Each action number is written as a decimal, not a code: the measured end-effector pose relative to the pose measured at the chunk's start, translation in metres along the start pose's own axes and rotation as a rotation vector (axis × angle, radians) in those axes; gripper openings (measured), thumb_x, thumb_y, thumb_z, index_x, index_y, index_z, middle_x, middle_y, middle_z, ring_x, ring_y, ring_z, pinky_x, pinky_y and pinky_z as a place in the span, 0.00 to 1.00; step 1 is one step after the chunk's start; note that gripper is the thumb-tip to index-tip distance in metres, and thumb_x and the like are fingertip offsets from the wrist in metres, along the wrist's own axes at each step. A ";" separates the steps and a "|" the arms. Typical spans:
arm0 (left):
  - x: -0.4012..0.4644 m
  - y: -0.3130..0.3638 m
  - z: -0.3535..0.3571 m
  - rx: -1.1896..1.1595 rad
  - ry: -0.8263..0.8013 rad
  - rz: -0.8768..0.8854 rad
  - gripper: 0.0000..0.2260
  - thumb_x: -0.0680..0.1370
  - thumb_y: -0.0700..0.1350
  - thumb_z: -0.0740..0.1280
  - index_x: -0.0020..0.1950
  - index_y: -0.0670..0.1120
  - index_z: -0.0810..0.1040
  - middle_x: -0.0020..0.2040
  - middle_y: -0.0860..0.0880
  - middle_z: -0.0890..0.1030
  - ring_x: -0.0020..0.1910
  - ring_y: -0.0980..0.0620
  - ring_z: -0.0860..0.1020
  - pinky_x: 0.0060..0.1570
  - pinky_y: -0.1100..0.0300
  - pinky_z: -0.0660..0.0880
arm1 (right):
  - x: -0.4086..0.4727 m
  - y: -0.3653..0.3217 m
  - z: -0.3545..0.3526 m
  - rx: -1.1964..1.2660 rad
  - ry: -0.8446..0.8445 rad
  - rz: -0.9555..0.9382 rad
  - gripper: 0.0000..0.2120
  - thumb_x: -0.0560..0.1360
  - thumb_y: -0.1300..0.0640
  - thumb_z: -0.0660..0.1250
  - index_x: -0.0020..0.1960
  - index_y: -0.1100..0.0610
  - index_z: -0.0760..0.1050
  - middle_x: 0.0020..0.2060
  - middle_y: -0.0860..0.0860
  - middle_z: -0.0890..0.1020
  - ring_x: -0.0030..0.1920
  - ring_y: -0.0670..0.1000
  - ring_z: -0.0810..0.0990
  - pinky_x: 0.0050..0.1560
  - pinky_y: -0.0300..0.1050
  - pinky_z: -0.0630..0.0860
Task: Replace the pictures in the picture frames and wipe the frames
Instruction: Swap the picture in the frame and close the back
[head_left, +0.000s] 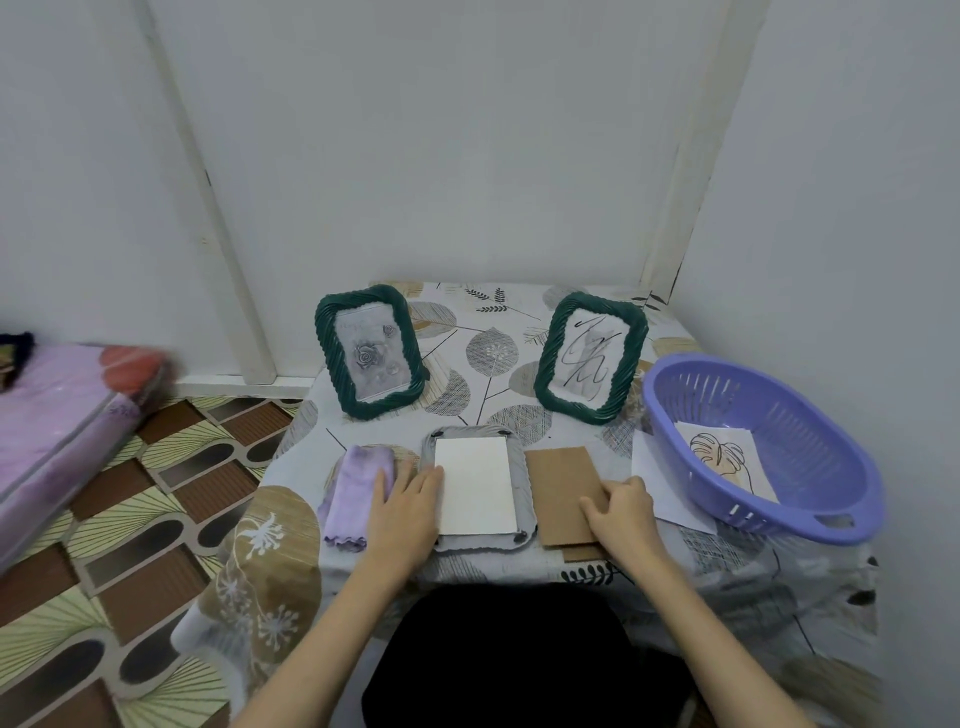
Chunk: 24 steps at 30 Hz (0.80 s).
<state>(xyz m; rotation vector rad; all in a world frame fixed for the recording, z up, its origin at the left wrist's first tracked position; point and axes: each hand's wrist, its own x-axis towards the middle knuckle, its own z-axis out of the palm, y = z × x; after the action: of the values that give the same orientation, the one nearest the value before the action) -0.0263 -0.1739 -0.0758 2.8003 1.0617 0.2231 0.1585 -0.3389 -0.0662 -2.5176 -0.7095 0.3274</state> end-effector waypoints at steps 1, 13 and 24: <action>0.001 -0.001 0.000 -0.016 -0.003 0.002 0.25 0.74 0.35 0.54 0.72 0.47 0.59 0.73 0.52 0.63 0.76 0.50 0.52 0.72 0.47 0.48 | -0.001 -0.002 0.000 -0.022 0.004 0.000 0.18 0.75 0.53 0.64 0.58 0.65 0.75 0.54 0.62 0.72 0.57 0.62 0.72 0.60 0.50 0.69; 0.012 0.006 -0.002 -0.167 -0.073 -0.118 0.21 0.80 0.52 0.55 0.66 0.40 0.69 0.75 0.43 0.57 0.76 0.43 0.45 0.73 0.50 0.47 | -0.028 -0.053 0.037 -0.157 0.036 -0.534 0.28 0.67 0.36 0.50 0.53 0.47 0.80 0.51 0.51 0.80 0.49 0.59 0.74 0.46 0.50 0.70; 0.012 0.014 -0.018 -0.752 0.180 -0.240 0.16 0.71 0.39 0.71 0.57 0.40 0.78 0.37 0.49 0.76 0.37 0.53 0.73 0.40 0.64 0.70 | -0.026 -0.052 0.041 -0.139 -0.042 -0.484 0.20 0.72 0.40 0.58 0.59 0.46 0.77 0.58 0.48 0.74 0.56 0.55 0.68 0.54 0.47 0.65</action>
<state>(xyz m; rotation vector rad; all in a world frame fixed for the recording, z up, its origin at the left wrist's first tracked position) -0.0119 -0.1749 -0.0542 1.9954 1.0510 0.6897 0.1001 -0.2980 -0.0710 -2.3669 -1.3604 0.1622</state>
